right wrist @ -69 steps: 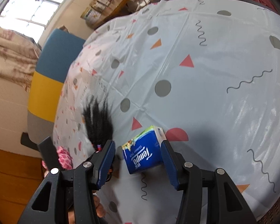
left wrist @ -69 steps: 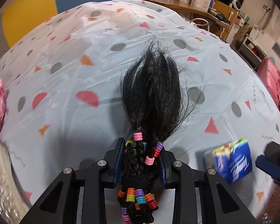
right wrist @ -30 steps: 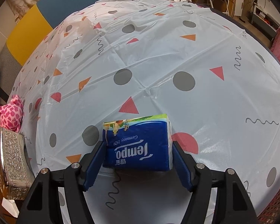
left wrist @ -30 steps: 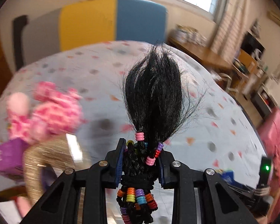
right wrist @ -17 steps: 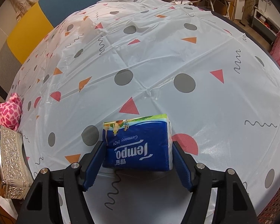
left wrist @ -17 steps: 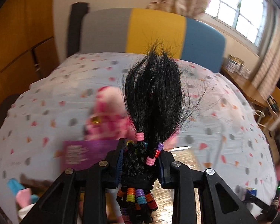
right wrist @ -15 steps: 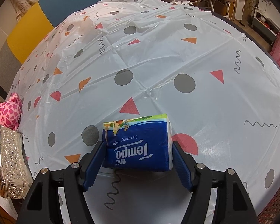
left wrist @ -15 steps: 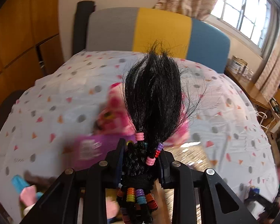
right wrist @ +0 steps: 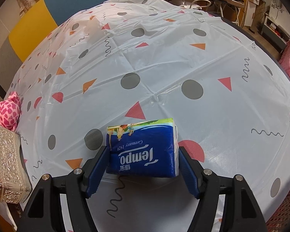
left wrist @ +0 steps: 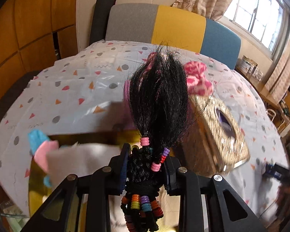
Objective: Organize soft objects
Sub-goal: 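Carry the hair tuft to the gold tray with the left gripper while the right holds the tissue pack, then lower the hair tuft onto the tray and open the left gripper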
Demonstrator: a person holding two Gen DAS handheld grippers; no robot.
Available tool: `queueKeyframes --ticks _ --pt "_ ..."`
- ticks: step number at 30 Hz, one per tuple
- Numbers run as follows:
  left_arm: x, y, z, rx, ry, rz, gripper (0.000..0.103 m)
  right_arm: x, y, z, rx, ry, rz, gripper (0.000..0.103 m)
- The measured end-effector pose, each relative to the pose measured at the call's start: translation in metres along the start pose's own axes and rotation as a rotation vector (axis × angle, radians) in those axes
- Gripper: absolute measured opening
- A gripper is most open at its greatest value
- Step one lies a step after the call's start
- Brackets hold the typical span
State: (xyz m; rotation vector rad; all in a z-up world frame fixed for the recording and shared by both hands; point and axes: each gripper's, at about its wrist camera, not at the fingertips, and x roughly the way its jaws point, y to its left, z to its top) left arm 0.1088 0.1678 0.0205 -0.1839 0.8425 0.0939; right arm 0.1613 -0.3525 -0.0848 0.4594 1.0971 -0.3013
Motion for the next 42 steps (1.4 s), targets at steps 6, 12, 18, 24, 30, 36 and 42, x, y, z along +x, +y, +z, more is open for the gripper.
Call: queueKeyframes --ticks 6,12,18,24,30,36,42 --pt "-0.022 0.011 -0.037 0.016 -0.024 0.028 0.03 0.0 0.002 0.0 -0.019 -0.008 -0.016 0.072" --pt "-0.037 0.022 -0.066 0.017 -0.042 0.078 0.03 -0.002 0.006 -0.003 -0.043 -0.022 -0.032 0.072" --pt "-0.044 0.03 -0.085 0.022 -0.056 0.096 0.03 -0.001 0.017 -0.005 -0.116 -0.055 -0.067 0.074" --pt "-0.05 0.037 -0.094 0.022 -0.07 0.109 0.03 0.001 0.024 -0.004 -0.157 -0.082 -0.074 0.074" --pt "-0.054 0.05 -0.098 0.0 -0.069 0.124 0.03 0.003 0.024 -0.004 -0.162 -0.085 -0.071 0.074" --pt "-0.069 0.076 -0.096 -0.056 -0.088 0.134 0.03 0.005 0.028 -0.001 -0.17 -0.084 -0.081 0.074" --pt "-0.098 0.122 -0.093 -0.15 -0.123 0.183 0.03 0.007 0.03 0.001 -0.17 -0.094 -0.084 0.074"
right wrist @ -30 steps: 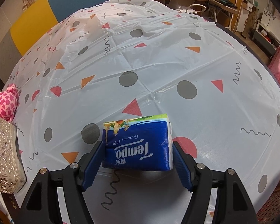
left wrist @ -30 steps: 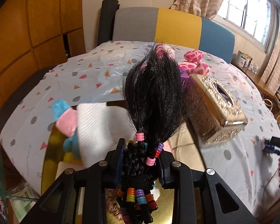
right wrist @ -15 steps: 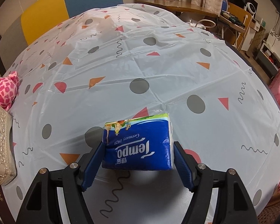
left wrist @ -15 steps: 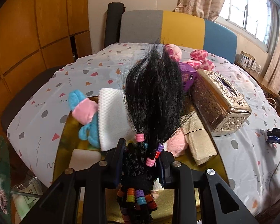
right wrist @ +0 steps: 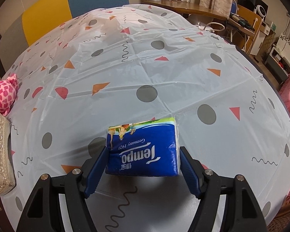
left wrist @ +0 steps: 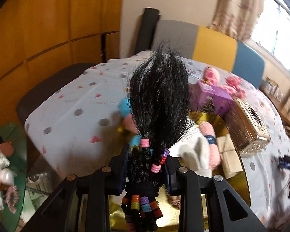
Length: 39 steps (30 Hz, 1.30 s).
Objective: Organize soft objects
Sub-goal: 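Lower the hair tuft onto the tray and open the left gripper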
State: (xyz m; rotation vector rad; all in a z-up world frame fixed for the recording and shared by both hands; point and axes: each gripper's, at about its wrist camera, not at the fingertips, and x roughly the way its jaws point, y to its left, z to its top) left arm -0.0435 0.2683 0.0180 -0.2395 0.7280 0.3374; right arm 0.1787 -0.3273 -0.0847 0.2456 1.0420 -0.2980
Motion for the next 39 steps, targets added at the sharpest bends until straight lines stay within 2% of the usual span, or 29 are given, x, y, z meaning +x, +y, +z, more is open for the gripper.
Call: queueKeyframes --ticks 5,10,13,14,17,18,20,25,32,34,39 --pt "0.0 0.019 -0.013 -0.054 0.045 -0.023 0.03 -0.002 0.0 -0.001 0.007 -0.001 -0.002 0.074" --pt "0.023 -0.001 -0.036 -0.083 0.148 -0.117 0.03 -0.002 -0.002 -0.001 0.015 0.007 0.003 0.074" --pt "0.038 -0.015 -0.049 -0.07 0.205 -0.126 0.031 -0.003 -0.001 -0.001 0.013 0.012 0.004 0.074" --pt "0.04 -0.017 -0.054 -0.064 0.215 -0.122 0.033 -0.002 -0.002 0.0 0.013 0.013 0.005 0.074" --pt "0.049 -0.018 -0.06 -0.063 0.239 -0.094 0.046 -0.001 -0.002 0.0 0.014 0.016 0.008 0.074" --pt "0.049 -0.017 -0.06 -0.065 0.24 -0.088 0.052 -0.001 -0.002 0.0 0.015 0.016 0.01 0.074" --pt "0.047 -0.015 -0.06 -0.058 0.22 -0.063 0.057 -0.001 -0.002 0.001 0.021 0.017 0.013 0.074" --pt "0.043 -0.016 -0.054 -0.021 0.177 -0.023 0.06 0.0 -0.004 0.001 0.049 0.026 0.039 0.074" --pt "0.039 -0.017 -0.049 -0.028 0.162 -0.019 0.062 0.002 -0.004 0.003 0.07 0.054 0.105 0.075" --pt "0.035 -0.018 -0.046 -0.029 0.146 -0.023 0.065 0.002 -0.003 0.004 0.055 0.05 0.096 0.076" --pt "0.032 -0.021 -0.042 -0.028 0.135 -0.032 0.065 0.005 -0.001 0.006 0.023 0.054 0.082 0.079"
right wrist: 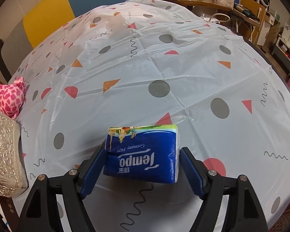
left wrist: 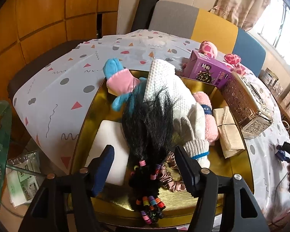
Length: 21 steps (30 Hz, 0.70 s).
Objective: Organize soft objects
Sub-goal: 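Lower the hair tuft onto the tray and open the left gripper, then carry the blue tissue pack to the tray edge with the right gripper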
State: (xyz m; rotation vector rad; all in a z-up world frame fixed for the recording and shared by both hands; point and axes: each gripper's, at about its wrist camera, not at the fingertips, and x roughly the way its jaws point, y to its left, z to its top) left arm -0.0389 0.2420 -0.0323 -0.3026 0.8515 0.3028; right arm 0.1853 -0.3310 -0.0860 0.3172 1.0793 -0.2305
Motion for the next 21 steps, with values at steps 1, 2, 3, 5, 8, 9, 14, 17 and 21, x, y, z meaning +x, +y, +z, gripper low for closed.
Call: queueKeyframes --ticks 1,2,3,5,8,9,14,17,21 --pt "0.0 -0.001 0.0 0.001 -0.001 -0.002 0.065 0.001 0.002 -0.001 -0.013 0.004 -0.011 0.079" --pt "0.0 -0.002 0.0 0.005 0.0 -0.005 0.065 0.002 0.004 0.0 -0.026 0.004 -0.015 0.079" --pt "0.0 -0.003 0.0 0.008 0.001 -0.007 0.065 0.003 0.006 0.0 -0.042 0.005 -0.018 0.079" --pt "0.0 -0.004 -0.001 0.011 0.003 -0.01 0.065 0.002 0.008 -0.002 -0.064 0.0 -0.032 0.079" --pt "0.0 -0.006 -0.002 0.013 0.009 -0.013 0.065 0.0 0.008 -0.002 -0.071 -0.001 -0.028 0.074" --pt "0.0 -0.007 -0.002 0.013 0.01 -0.017 0.065 0.0 0.007 -0.002 -0.07 -0.004 -0.03 0.073" --pt "-0.001 -0.011 -0.001 0.027 0.006 -0.022 0.065 -0.002 0.006 -0.003 -0.068 -0.006 -0.043 0.07" --pt "-0.003 -0.014 0.0 0.05 -0.001 -0.019 0.065 -0.004 0.008 -0.003 -0.077 -0.01 -0.057 0.069" --pt "-0.006 -0.016 0.002 0.072 -0.016 -0.016 0.068 -0.005 0.01 0.001 -0.056 -0.011 -0.066 0.069"
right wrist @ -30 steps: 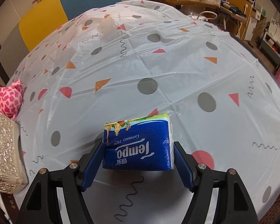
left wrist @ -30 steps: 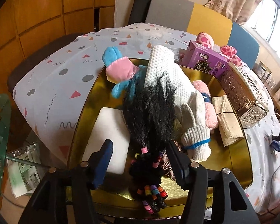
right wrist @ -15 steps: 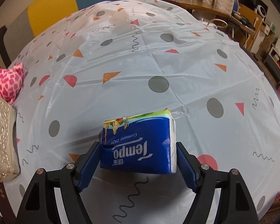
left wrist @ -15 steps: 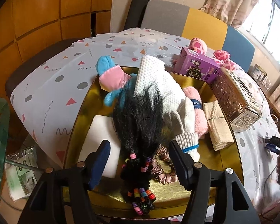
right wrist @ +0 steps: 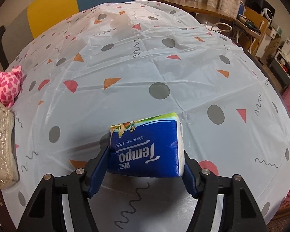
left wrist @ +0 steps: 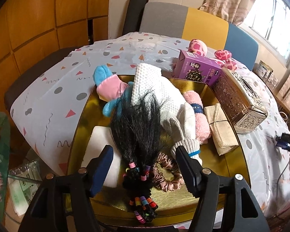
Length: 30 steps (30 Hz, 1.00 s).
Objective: Organize soft objects
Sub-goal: 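Carry the blue tissue pack to the tray edge with the right gripper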
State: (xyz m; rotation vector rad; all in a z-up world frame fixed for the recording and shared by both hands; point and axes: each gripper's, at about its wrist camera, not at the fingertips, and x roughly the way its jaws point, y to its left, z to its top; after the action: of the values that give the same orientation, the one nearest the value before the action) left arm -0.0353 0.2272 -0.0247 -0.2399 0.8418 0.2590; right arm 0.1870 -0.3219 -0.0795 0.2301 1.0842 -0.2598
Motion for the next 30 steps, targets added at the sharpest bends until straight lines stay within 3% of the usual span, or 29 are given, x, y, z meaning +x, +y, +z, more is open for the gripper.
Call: queueKeyframes --ticks 7,17,24,30 --pt "-0.002 0.005 0.0 -0.005 -0.003 -0.005 0.068 -0.016 0.047 0.034 -0.006 -0.033 0.048 0.069" --pt "-0.007 0.015 -0.002 -0.026 -0.013 -0.003 0.068 -0.068 0.21 0.083 -0.202 -0.132 0.212 0.069" --pt "-0.006 0.023 -0.007 -0.044 -0.002 0.003 0.068 -0.097 0.306 0.073 -0.33 -0.155 0.34 0.069" --pt "-0.007 0.028 -0.007 -0.062 -0.009 0.013 0.068 -0.113 0.358 0.029 -0.494 -0.131 0.452 0.069"
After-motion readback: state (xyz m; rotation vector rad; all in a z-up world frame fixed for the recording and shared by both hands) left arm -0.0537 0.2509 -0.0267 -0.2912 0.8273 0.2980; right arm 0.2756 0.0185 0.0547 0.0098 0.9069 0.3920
